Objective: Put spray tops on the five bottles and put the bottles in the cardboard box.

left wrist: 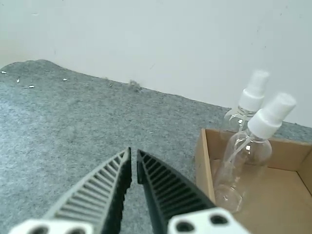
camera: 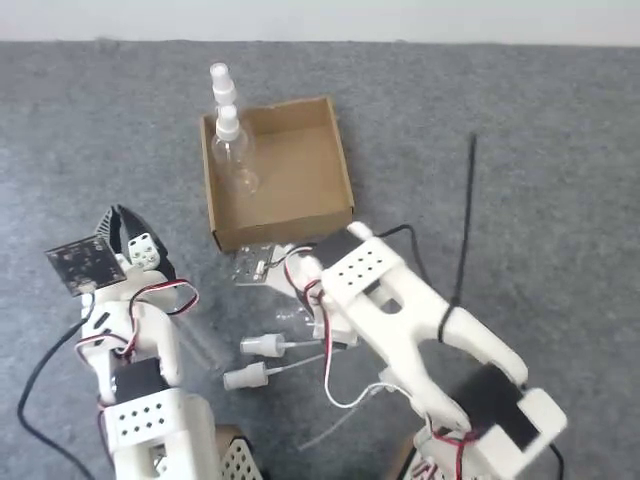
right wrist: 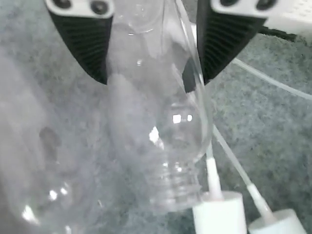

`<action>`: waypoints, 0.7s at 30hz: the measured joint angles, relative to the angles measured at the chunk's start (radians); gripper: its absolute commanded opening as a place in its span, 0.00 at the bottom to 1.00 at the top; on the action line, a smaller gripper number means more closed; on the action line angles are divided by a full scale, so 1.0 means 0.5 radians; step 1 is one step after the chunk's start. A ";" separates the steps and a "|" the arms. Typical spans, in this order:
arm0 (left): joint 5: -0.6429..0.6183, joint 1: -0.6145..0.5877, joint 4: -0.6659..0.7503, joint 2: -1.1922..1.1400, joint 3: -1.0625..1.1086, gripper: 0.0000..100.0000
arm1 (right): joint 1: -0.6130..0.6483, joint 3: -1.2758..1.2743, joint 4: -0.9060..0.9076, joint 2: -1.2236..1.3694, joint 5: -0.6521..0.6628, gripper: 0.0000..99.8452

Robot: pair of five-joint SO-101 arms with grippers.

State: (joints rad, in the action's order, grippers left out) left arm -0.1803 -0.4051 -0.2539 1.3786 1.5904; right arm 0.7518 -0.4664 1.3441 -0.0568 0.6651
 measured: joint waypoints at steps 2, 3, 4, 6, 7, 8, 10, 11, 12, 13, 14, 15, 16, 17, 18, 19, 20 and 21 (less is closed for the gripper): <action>0.000 0.000 0.000 0.000 0.000 0.02 | -0.043 0.000 0.034 -0.068 0.000 0.10; 0.000 0.000 0.000 0.000 0.000 0.02 | -0.071 0.000 0.049 -0.101 0.000 0.10; 0.000 0.000 0.000 0.000 0.000 0.02 | -0.092 0.000 0.071 -0.135 0.000 0.10; 0.000 0.000 0.000 0.000 0.000 0.02 | -0.141 0.000 0.114 -0.206 0.000 0.10; 0.000 0.000 0.000 0.000 0.000 0.02 | -0.166 0.000 0.144 -0.242 0.000 0.10; 0.000 0.000 0.000 0.000 0.000 0.02 | -0.187 0.000 0.178 -0.276 0.000 0.10; 0.000 0.000 0.000 0.000 0.000 0.02 | -0.230 0.000 0.239 -0.353 0.000 0.10; 0.000 0.000 0.000 0.000 0.000 0.02 | -0.249 0.000 0.264 -0.387 0.000 0.10; 0.000 0.000 0.000 0.000 0.000 0.02 | -0.267 0.000 0.279 -0.417 0.000 0.10; 0.000 0.000 0.000 0.000 0.000 0.02 | -0.285 0.000 0.298 -0.442 0.000 0.10; 0.000 0.000 0.000 0.000 0.000 0.02 | -0.307 0.000 0.316 -0.460 0.000 0.10; 0.000 0.000 0.000 0.000 0.000 0.02 | -0.331 0.000 0.334 -0.479 0.000 0.10; 0.000 0.000 0.000 0.000 0.000 0.02 | -0.359 0.000 0.353 -0.497 0.000 0.10; 0.000 0.000 0.000 0.000 0.000 0.02 | -0.390 0.000 0.365 -0.512 0.000 0.10; 0.000 0.000 0.000 0.000 0.000 0.02 | -0.423 0.000 0.377 -0.525 0.000 0.10; 0.000 0.000 0.000 0.000 0.000 0.02 | -0.466 0.000 0.384 -0.531 -0.009 0.10; 0.000 0.000 0.000 0.000 0.000 0.02 | -0.506 0.000 0.384 -0.540 -0.046 0.10; 0.000 0.000 0.000 0.000 0.000 0.02 | -0.549 0.000 0.384 -0.543 -0.089 0.10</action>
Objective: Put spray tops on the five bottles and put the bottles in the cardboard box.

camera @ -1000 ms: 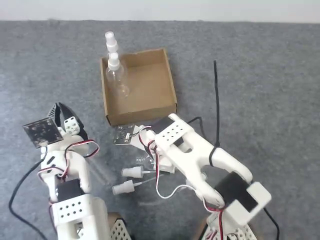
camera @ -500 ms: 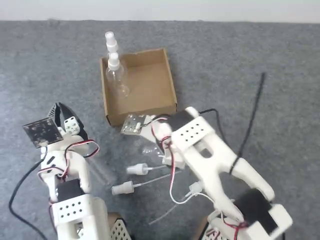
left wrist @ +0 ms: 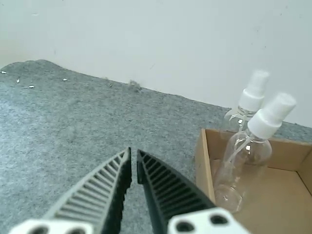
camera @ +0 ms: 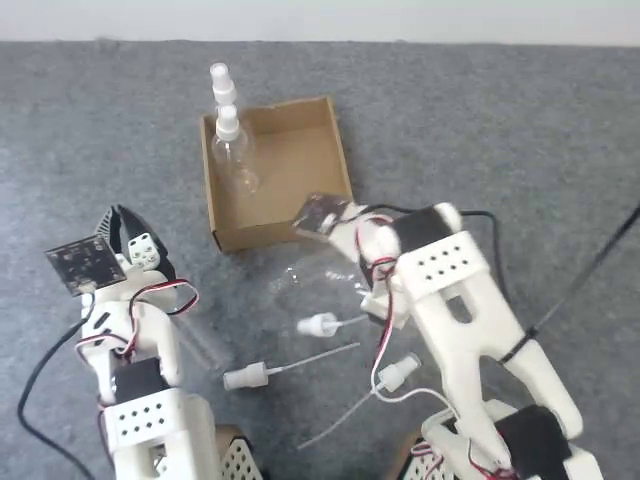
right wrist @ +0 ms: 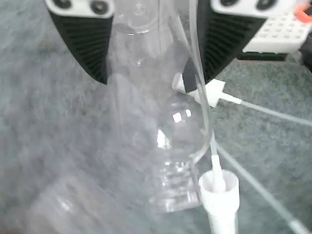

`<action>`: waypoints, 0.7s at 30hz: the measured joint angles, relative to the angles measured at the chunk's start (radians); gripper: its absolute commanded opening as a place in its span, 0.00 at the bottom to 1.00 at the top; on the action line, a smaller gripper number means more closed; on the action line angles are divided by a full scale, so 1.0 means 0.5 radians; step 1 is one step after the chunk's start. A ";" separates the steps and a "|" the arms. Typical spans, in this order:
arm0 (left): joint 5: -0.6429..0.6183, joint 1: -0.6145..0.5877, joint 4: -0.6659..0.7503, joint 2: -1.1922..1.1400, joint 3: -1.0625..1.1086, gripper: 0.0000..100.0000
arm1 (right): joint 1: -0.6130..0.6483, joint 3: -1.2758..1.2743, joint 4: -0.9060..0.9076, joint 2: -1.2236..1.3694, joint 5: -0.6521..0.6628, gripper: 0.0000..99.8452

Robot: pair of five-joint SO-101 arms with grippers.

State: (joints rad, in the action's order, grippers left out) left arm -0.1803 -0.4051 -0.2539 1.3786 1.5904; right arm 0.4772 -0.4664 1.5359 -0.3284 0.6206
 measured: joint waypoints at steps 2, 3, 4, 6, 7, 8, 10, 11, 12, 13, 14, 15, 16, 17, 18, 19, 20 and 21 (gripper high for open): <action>0.000 0.000 0.000 0.000 0.000 0.02 | -0.074 0.000 0.000 0.000 -0.080 0.10; 0.000 0.000 0.000 0.000 0.000 0.02 | -0.107 0.000 0.000 0.000 -0.114 0.10; 0.000 0.000 0.000 0.000 0.000 0.02 | -0.138 0.000 0.000 0.000 -0.147 0.10; 0.000 0.000 0.000 0.000 0.000 0.02 | -0.193 0.000 0.000 0.000 -0.224 0.10; 0.000 0.000 0.000 0.000 0.000 0.02 | -0.218 0.000 0.000 0.000 -0.276 0.10; 0.000 0.000 0.000 0.000 0.000 0.02 | -0.236 0.000 0.000 0.000 -0.325 0.10; 0.000 0.000 0.000 0.000 0.000 0.02 | -0.273 0.000 -0.003 0.000 -0.420 0.10; 0.000 0.000 0.000 0.000 0.000 0.02 | -0.288 -0.006 -0.021 0.000 -0.473 0.10; 0.000 0.000 0.000 0.000 0.000 0.02 | -0.301 -0.009 -0.055 0.000 -0.522 0.10; 0.000 0.000 0.000 0.000 0.000 0.02 | -0.310 -0.034 -0.086 0.000 -0.568 0.10; 0.000 0.000 0.000 0.000 0.000 0.02 | -0.319 -0.064 -0.117 0.000 -0.611 0.10; 0.000 0.000 0.000 0.000 0.000 0.02 | -0.319 -0.101 -0.147 0.000 -0.651 0.10; 0.000 0.000 0.000 0.000 0.000 0.02 | -0.322 -0.138 -0.181 0.000 -0.687 0.10; 0.000 0.000 0.000 0.000 0.000 0.02 | -0.319 -0.175 -0.218 0.000 -0.721 0.10; 0.000 0.000 0.000 0.000 0.000 0.02 | -0.319 -0.203 -0.245 0.000 -0.755 0.10; 0.000 0.000 0.000 0.000 0.000 0.02 | -0.313 -0.227 -0.276 0.000 -0.795 0.10; 0.000 0.000 0.000 0.000 0.000 0.02 | -0.313 -0.245 -0.304 0.000 -0.829 0.10; 0.000 0.000 0.000 0.000 0.000 0.02 | -0.313 -0.267 -0.331 0.000 -0.865 0.10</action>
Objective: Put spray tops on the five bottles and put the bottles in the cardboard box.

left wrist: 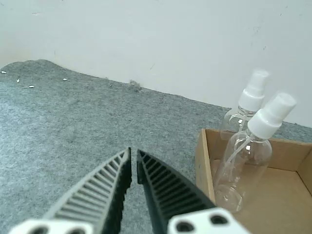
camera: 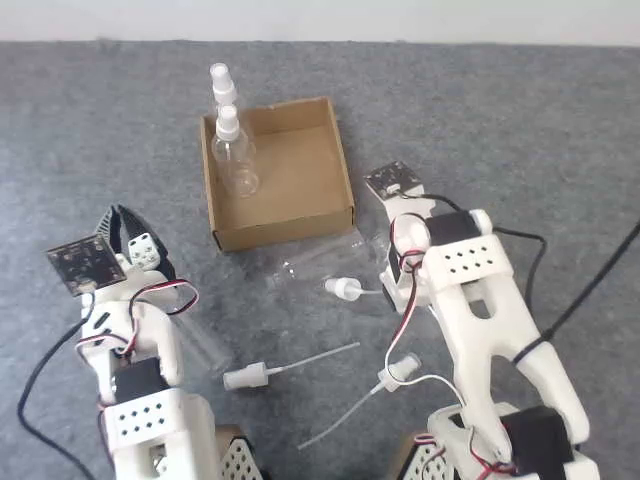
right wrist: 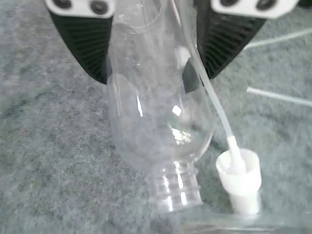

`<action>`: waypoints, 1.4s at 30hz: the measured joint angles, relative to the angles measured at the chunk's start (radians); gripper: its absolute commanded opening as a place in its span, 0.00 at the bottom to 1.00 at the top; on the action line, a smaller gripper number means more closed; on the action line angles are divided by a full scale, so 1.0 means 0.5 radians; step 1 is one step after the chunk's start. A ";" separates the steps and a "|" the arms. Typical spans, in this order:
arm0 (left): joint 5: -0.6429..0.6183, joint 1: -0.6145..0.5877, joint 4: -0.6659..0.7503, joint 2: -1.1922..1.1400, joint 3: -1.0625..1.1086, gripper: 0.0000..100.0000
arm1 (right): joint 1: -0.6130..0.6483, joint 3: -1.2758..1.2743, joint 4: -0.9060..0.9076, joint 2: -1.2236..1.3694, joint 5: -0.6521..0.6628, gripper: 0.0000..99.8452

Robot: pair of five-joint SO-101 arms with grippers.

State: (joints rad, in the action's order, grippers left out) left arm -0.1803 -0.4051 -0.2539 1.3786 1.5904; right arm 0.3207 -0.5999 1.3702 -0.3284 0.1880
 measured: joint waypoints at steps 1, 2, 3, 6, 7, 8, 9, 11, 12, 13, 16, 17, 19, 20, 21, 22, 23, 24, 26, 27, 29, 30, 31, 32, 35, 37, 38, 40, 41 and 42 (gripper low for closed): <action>0.000 0.000 0.000 0.000 0.000 0.02 | 0.000 -0.018 -0.028 0.000 -0.040 0.10; 0.000 0.000 0.000 0.000 0.000 0.02 | 0.000 -0.040 -0.052 0.000 -0.080 0.10; 0.000 0.000 0.000 0.000 0.000 0.02 | 0.000 -0.061 -0.077 0.000 -0.114 0.10; 0.000 0.000 0.000 0.000 0.000 0.02 | -0.003 -0.104 -0.132 0.000 -0.144 0.10; 0.000 0.000 0.000 0.000 0.000 0.02 | -0.003 -0.120 -0.141 0.000 -0.147 0.10; 0.000 0.000 0.000 0.000 0.000 0.02 | 0.000 -0.126 -0.144 0.000 -0.147 0.10; 0.000 0.000 0.000 0.000 0.000 0.02 | 0.000 -0.126 -0.150 0.000 -0.150 0.10; 0.000 0.000 0.000 0.000 0.000 0.02 | 0.000 -0.126 -0.153 0.000 -0.153 0.10; 0.000 0.000 0.000 0.000 0.000 0.02 | 0.000 -0.126 -0.153 0.000 -0.153 0.10; 0.000 0.000 0.000 0.000 0.000 0.02 | 0.000 -0.126 -0.153 0.000 -0.153 0.10; 0.000 0.000 0.000 0.000 0.000 0.02 | -0.018 -0.126 -0.153 0.000 -0.153 0.10; 0.000 0.000 0.000 0.000 0.000 0.02 | -0.043 -0.126 -0.153 0.000 -0.153 0.10; 0.000 0.000 0.000 0.000 0.000 0.02 | -0.095 -0.126 -0.169 0.000 -0.153 0.10; 0.000 0.000 0.000 0.000 0.000 0.02 | -0.126 -0.144 -0.199 0.000 -0.153 0.10; 0.000 0.000 0.000 0.000 0.000 0.02 | -0.150 -0.172 -0.230 0.000 -0.153 0.10; 0.000 -0.003 0.000 0.000 0.000 0.02 | -0.163 -0.212 -0.261 0.000 -0.153 0.12; 0.000 -0.003 0.000 0.000 0.000 0.02 | -0.169 -0.239 -0.279 0.000 -0.153 0.14; 0.000 -0.003 0.000 0.000 0.000 0.02 | -0.169 -0.249 -0.292 0.000 -0.153 0.16; 0.000 0.000 0.000 0.000 0.000 0.02 | -0.160 -0.255 -0.298 0.000 -0.153 0.21; 0.000 0.000 0.000 0.000 0.000 0.02 | -0.160 -0.255 -0.298 0.000 -0.153 0.22; 0.000 -0.003 0.000 0.000 0.000 0.02 | -0.135 -0.255 -0.273 -0.009 -0.153 0.24; 0.000 -0.003 0.000 0.000 0.000 0.02 | -0.107 -0.255 -0.245 -0.012 -0.153 0.25; 0.000 -0.003 0.000 0.000 0.000 0.02 | -0.080 -0.255 -0.224 -0.012 -0.153 0.26; 0.000 -0.003 0.000 0.000 0.000 0.02 | -0.061 -0.255 -0.190 -0.012 -0.153 0.27; 0.000 0.000 0.000 0.000 0.000 0.02 | -0.034 -0.252 -0.086 -0.012 -0.153 0.29; 0.000 0.000 0.000 0.000 0.000 0.02 | -0.040 -0.206 -0.009 -0.012 -0.153 0.29; 0.000 0.000 0.000 0.000 0.000 0.02 | -0.043 -0.169 0.009 -0.012 -0.153 0.29; 0.000 0.000 0.000 0.000 0.000 0.02 | -0.025 -0.104 0.083 -0.012 -0.153 0.29; 0.000 0.000 0.000 0.000 0.000 0.02 | -0.018 -0.080 0.101 -0.012 -0.153 0.29; 0.000 0.000 0.000 0.000 0.000 0.02 | -0.015 -0.052 0.132 -0.012 -0.153 0.29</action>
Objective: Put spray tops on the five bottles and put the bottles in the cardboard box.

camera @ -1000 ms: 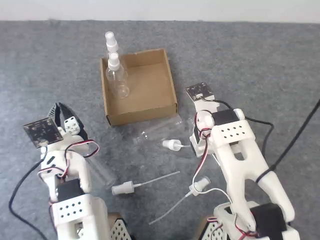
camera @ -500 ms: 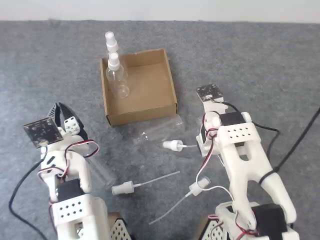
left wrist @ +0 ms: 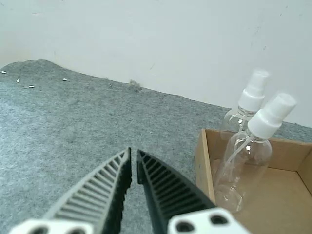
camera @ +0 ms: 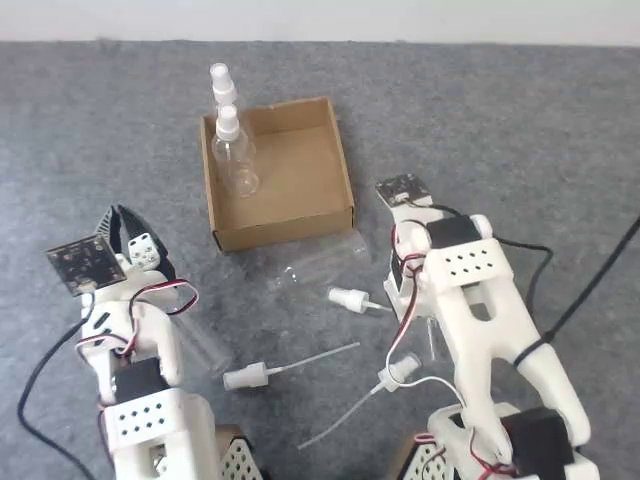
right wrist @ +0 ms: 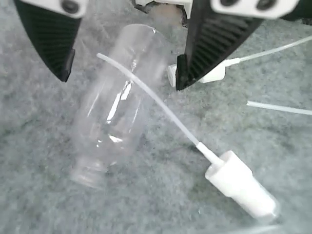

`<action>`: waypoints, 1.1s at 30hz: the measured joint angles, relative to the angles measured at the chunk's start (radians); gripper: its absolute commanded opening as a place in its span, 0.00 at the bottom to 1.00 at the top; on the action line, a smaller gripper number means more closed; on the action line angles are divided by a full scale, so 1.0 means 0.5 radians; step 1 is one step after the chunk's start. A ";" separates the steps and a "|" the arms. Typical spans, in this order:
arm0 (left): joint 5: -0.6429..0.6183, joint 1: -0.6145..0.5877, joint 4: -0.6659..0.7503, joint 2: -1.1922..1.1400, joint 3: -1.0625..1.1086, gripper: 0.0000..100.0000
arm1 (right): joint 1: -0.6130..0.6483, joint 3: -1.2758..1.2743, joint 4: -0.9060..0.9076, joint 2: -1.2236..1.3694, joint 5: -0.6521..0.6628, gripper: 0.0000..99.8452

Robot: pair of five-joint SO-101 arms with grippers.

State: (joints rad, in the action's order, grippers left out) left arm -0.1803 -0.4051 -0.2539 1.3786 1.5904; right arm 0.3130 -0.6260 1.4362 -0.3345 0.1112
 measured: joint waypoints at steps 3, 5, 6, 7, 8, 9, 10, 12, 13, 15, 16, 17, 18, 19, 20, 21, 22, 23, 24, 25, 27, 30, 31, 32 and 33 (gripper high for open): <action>0.000 0.000 0.000 0.000 0.000 0.02 | -0.006 0.086 0.052 0.000 0.000 0.29; 0.000 0.000 0.000 0.000 0.000 0.02 | -0.003 0.129 0.061 0.000 0.000 0.29; 0.000 0.000 0.000 0.000 0.000 0.02 | -0.003 0.147 0.068 0.000 0.000 0.29; 0.000 0.000 0.000 0.000 0.000 0.02 | -0.003 0.153 0.068 0.000 0.000 0.29; 0.000 0.000 0.000 0.000 0.000 0.02 | -0.003 0.157 0.068 0.000 0.000 0.28; 0.000 -0.003 0.000 0.000 0.000 0.02 | -0.003 0.160 0.068 0.000 0.000 0.28; 0.000 -0.003 0.000 0.000 0.000 0.02 | -0.003 0.160 0.068 0.000 0.000 0.28; 0.000 -0.003 0.000 0.000 0.000 0.02 | -0.003 0.160 0.068 0.000 0.000 0.27; 0.000 0.000 0.000 0.000 0.000 0.02 | -0.003 0.160 0.068 0.000 0.000 0.25; 0.000 0.000 0.000 0.000 0.000 0.02 | -0.003 0.160 0.068 0.009 0.000 0.21; 0.000 0.000 0.000 0.000 0.000 0.02 | -0.003 0.160 0.058 0.025 0.000 0.20; 0.000 -0.003 0.000 0.000 0.000 0.02 | -0.003 0.160 0.031 0.055 0.000 0.20; 0.000 -0.003 0.000 0.000 0.000 0.02 | -0.003 0.160 0.000 0.092 0.000 0.21; 0.000 -0.003 0.000 0.000 0.000 0.02 | -0.003 0.160 -0.031 0.138 0.000 0.21; 0.000 -0.003 0.000 0.000 0.000 0.02 | -0.003 0.160 -0.061 0.178 0.000 0.21; 0.000 -0.003 0.000 0.000 0.000 0.02 | -0.015 0.160 -0.086 0.221 0.000 0.21; 0.000 0.000 0.000 0.000 0.000 0.02 | -0.028 0.160 -0.107 0.255 0.000 0.21; 0.000 0.000 0.000 0.000 0.000 0.02 | -0.037 0.160 -0.129 0.285 0.000 0.21; 0.000 0.000 0.000 0.000 0.000 0.02 | -0.052 0.160 -0.150 0.313 0.000 0.21; 0.000 0.000 0.000 0.000 0.000 0.02 | -0.068 0.160 -0.169 0.334 0.000 0.21; 0.000 0.000 0.000 0.000 0.000 0.02 | -0.095 0.160 -0.203 0.390 0.000 0.21; 0.000 0.000 0.000 0.000 0.000 0.02 | -0.110 0.160 -0.252 0.457 0.000 0.21; 0.000 0.000 0.000 0.000 0.000 0.02 | -0.107 0.160 -0.267 0.476 0.000 0.21; 0.000 0.000 0.000 0.000 0.000 0.02 | -0.104 0.160 -0.279 0.494 0.000 0.21; 0.000 0.000 0.000 0.000 0.000 0.02 | -0.104 0.160 -0.292 0.512 0.000 0.21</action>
State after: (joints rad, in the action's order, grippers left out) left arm -0.1803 -0.4051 -0.2539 1.3786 1.5904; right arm 0.2608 -0.5462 1.2904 -0.0783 0.1112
